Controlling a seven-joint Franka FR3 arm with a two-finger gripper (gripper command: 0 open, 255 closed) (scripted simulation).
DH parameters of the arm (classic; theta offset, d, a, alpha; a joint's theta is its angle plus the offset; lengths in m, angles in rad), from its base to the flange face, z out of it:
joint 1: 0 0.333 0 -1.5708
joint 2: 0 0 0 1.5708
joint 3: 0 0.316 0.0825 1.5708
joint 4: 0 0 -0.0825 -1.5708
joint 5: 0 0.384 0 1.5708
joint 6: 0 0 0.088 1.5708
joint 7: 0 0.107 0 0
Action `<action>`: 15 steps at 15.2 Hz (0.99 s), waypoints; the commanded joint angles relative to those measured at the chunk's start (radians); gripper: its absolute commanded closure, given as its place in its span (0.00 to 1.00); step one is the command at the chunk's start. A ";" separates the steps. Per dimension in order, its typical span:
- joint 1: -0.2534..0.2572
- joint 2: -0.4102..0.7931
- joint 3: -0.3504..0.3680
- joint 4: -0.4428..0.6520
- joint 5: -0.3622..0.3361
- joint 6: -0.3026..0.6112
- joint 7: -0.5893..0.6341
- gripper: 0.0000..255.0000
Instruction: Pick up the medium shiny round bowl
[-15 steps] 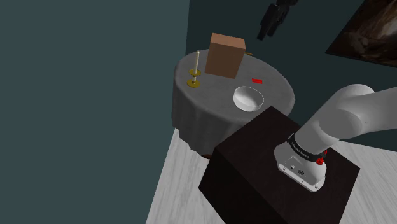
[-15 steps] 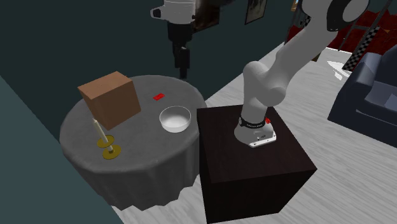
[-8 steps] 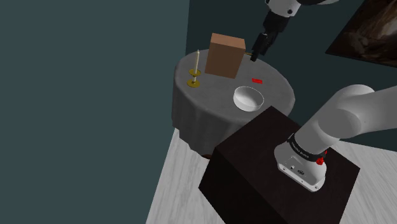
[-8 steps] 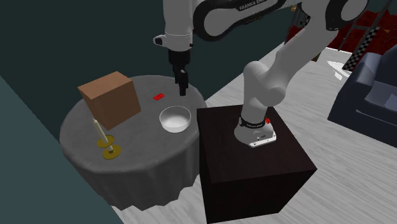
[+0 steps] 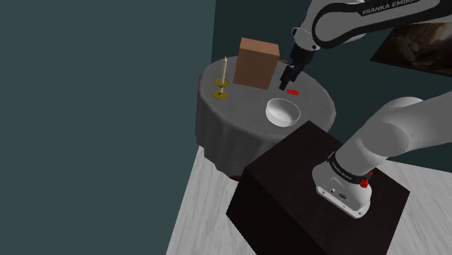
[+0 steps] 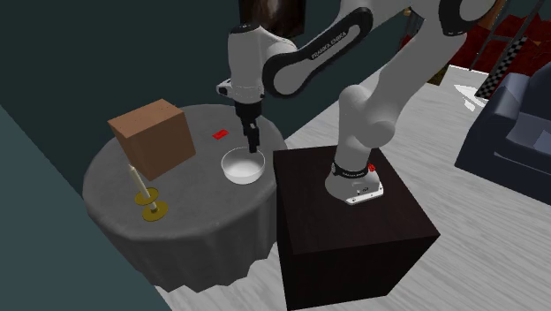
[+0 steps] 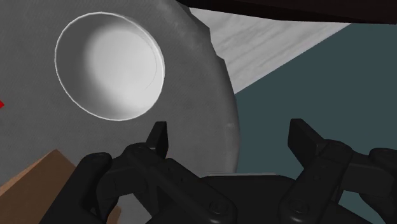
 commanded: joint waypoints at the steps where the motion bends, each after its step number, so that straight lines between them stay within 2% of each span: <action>1: -0.011 0.055 -0.004 -0.033 -0.017 0.089 -0.006 0.00; 10: -0.095 0.388 -0.028 -0.098 -0.133 0.478 -0.012 0.00; 13: -0.136 0.529 -0.034 -0.086 -0.210 0.606 0.017 0.00; 15: -0.162 0.628 -0.046 -0.067 -0.290 0.684 0.060 0.00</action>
